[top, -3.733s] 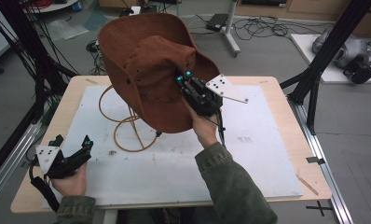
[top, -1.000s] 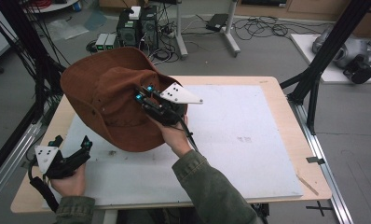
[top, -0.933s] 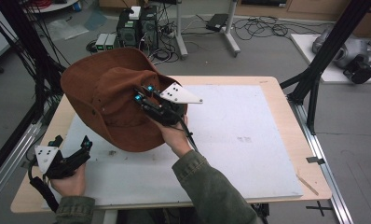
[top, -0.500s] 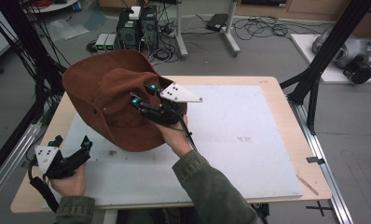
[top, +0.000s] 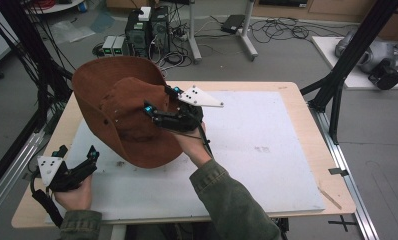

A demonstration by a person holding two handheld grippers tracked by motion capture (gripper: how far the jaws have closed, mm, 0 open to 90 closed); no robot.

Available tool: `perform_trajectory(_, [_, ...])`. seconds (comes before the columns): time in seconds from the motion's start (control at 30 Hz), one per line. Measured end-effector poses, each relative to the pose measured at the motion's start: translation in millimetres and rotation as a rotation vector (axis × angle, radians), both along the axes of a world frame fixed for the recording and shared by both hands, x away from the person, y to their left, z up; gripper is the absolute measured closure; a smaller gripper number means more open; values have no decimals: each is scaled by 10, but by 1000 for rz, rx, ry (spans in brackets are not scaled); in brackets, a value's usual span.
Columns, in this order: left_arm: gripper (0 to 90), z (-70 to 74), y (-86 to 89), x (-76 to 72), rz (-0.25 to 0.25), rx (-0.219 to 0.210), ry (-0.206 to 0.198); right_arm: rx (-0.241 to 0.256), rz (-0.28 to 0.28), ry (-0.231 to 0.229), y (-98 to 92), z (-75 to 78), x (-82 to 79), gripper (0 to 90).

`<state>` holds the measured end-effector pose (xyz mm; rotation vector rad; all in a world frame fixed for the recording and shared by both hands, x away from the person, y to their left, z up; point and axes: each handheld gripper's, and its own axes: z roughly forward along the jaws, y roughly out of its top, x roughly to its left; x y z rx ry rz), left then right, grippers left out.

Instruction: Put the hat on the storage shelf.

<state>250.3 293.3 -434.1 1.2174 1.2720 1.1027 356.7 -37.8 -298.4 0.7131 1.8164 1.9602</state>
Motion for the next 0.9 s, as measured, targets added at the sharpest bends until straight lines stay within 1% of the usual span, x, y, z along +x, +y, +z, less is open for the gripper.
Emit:
perform_trajectory(0.07, [110,-1,0,1,0,1,1,-10,1,3,-12,3,1,162])
perform_trajectory(0.17, [110,1,0,0,0,2,0,-20,-12,-3,-44,20,-8,123])
perform_trajectory(0.33, [110,2,-9,1,0,3,-1,-35,-23,-11,-172,61,-17,111])
perform_trajectory(0.43, [110,3,-10,2,-1,7,-1,-49,-39,-19,-287,86,-30,110])
perform_trajectory(0.47, [110,3,-12,1,-1,6,-1,-61,-64,-30,-380,97,-42,111])
perform_trajectory(0.5, [110,4,-11,0,-1,7,-1,-65,-75,-31,-428,100,-47,111])
perform_trajectory(0.53, [110,5,-12,-1,0,8,-1,-65,-75,-31,-428,100,-47,111])
perform_trajectory(0.67, [110,9,-16,-4,1,10,-2,-94,-116,-28,-630,87,-65,111])
perform_trajectory(0.7, [110,10,-17,-4,-1,11,1,-103,-135,-24,-716,78,-74,111])
perform_trajectory(0.73, [110,10,-19,-3,0,11,1,-103,-135,-24,-716,78,-74,111])
perform_trajectory(0.77, [110,9,-24,-2,0,9,1,-108,-144,-20,-762,72,-81,111])
perform_trajectory(0.8, [109,9,-24,-3,-1,10,2,-115,-164,-19,-858,55,-88,111])
perform_trajectory(0.83, [109,9,-26,-3,-1,11,1,-115,-164,-19,-858,55,-88,111])
perform_trajectory(0.9, [110,10,-31,-3,-1,11,0,-122,-191,-17,-964,32,-93,111])
